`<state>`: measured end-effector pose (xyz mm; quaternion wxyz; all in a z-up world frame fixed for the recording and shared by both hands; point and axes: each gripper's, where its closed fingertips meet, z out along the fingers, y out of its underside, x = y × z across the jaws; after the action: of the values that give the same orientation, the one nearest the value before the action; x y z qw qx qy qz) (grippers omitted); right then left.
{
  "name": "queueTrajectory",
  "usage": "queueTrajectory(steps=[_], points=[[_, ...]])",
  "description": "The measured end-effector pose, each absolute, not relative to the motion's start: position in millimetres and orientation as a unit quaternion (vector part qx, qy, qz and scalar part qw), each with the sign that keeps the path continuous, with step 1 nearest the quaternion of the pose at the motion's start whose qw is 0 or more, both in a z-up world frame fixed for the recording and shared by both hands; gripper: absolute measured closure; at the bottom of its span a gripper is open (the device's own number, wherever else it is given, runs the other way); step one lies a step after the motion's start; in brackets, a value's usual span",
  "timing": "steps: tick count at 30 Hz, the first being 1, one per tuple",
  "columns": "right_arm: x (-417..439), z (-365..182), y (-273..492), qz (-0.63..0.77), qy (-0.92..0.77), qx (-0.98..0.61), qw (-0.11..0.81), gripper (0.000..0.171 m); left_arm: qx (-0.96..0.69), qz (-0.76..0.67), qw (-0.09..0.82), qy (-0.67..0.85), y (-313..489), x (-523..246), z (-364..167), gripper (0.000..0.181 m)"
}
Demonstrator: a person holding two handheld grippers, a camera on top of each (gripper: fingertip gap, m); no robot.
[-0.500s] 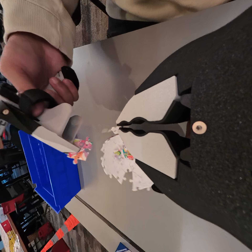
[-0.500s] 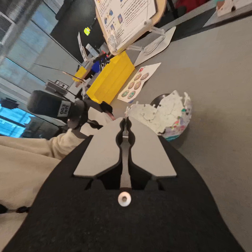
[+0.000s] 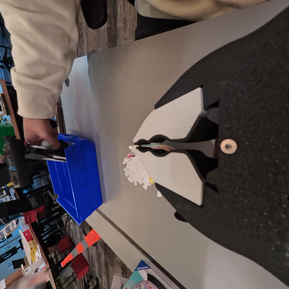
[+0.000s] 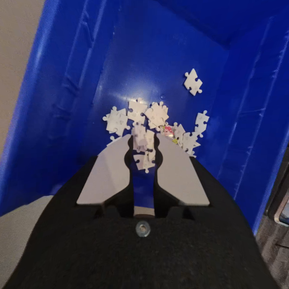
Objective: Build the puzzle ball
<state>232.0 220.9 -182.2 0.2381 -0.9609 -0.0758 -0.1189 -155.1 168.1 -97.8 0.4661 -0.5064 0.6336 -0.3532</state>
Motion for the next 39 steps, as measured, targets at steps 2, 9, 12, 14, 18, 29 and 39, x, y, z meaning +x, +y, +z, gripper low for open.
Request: queueTrajectory(steps=[2,9,12,14,18,29,39], points=[[233.1,-168.5,216.0,-0.153,-0.072,-0.953,0.253,0.143,-0.505,-0.356,0.473,0.628,168.4,-156.7,-95.5,0.18],[-60.6,-80.2,181.9,0.201,-0.324,-0.813,0.441,0.149,-0.492,-0.37,0.48,0.625,165.4,-163.2,-96.0,0.18],[-150.6,-100.1,155.6,0.197,-0.492,-0.74,0.413,0.145,-0.482,-0.369,0.479,0.634,161.9,-166.9,-96.7,0.18],[-169.8,-107.4,162.3,0.158,-0.538,-0.712,0.422,0.151,-0.476,-0.367,0.481,0.638,160.1,-168.9,-96.4,0.18],[-174.3,-120.8,176.6,0.074,-0.599,-0.693,0.394,0.163,-0.482,-0.367,0.478,0.636,159.5,-170.2,-94.5,0.18],[-176.4,-111.7,178.8,0.34,-0.417,-0.743,0.398,0.169,-0.48,-0.317,0.513,0.637,174.6,-173.0,-108.9,0.161],[-154.1,-88.9,192.6,0.622,-0.121,-0.699,0.332,0.17,-0.512,-0.261,0.508,0.642,186.0,-166.8,-134.7,0.181]])
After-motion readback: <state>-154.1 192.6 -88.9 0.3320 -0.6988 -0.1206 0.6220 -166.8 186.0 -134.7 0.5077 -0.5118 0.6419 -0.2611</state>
